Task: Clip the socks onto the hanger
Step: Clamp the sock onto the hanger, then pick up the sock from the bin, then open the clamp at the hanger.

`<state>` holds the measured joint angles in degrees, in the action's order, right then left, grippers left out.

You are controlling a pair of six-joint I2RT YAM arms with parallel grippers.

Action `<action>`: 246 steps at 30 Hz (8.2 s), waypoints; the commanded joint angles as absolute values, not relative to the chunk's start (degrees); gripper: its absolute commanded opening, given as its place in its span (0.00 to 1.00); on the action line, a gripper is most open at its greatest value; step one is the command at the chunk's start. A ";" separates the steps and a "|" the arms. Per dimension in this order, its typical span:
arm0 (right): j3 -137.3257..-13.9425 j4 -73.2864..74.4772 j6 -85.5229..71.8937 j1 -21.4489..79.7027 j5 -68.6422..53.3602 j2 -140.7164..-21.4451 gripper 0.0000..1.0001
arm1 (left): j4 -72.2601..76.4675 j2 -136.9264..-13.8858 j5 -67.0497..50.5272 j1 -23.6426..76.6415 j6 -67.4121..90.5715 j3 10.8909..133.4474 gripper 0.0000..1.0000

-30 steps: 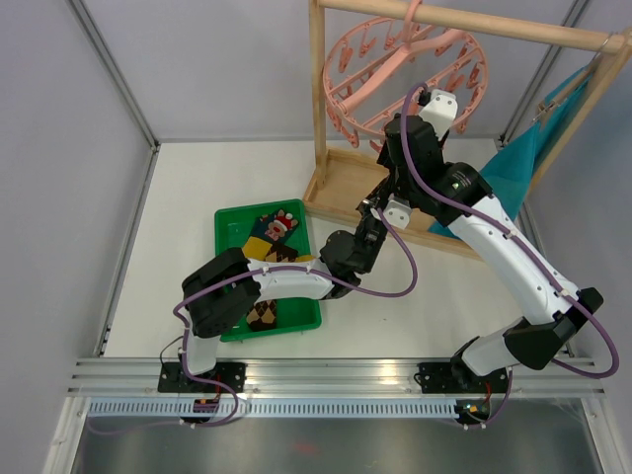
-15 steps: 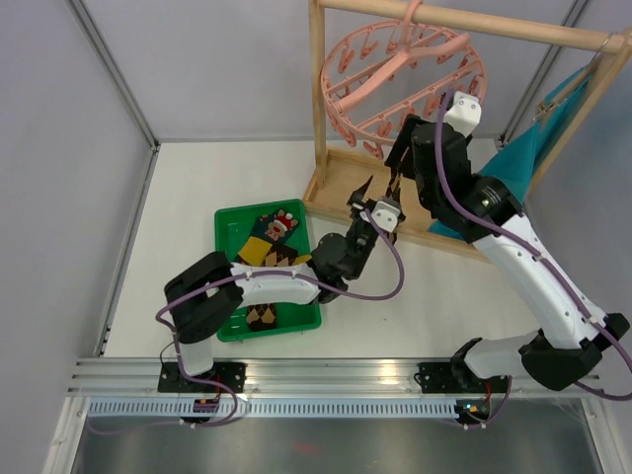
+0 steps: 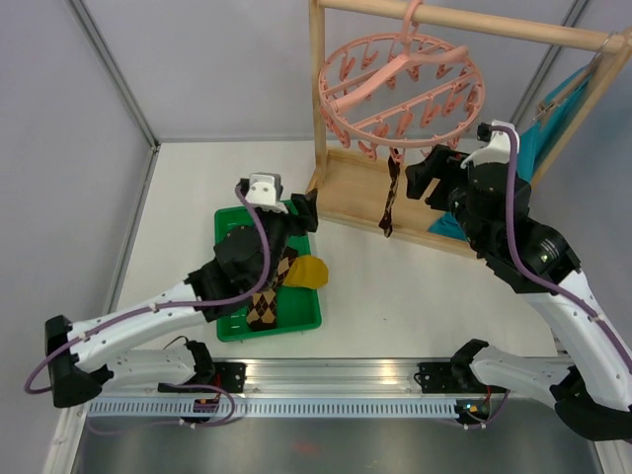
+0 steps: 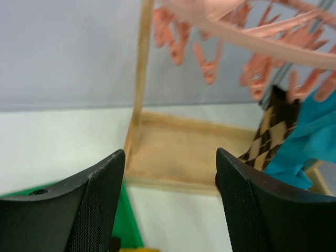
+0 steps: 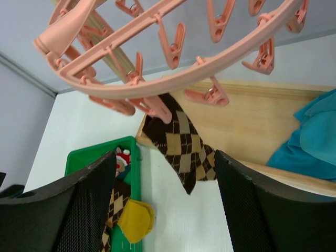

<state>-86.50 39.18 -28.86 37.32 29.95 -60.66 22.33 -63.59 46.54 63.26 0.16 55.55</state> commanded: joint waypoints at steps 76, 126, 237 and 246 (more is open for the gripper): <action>-70.14 33.40 -25.22 37.26 17.05 -51.33 0.83 | -18.19 -95.18 0.35 25.49 18.02 59.24 0.47; -75.14 35.94 -24.70 37.27 15.91 -50.80 0.84 | -23.47 -76.56 -2.99 25.05 18.11 63.63 0.02; -80.07 17.05 -11.42 19.77 0.97 -66.62 0.00 | -6.87 -68.19 -14.34 46.30 21.35 73.83 0.02; -82.61 19.68 -11.87 22.59 3.87 -67.41 0.00 | 5.88 -78.21 -15.20 51.50 25.49 75.06 0.02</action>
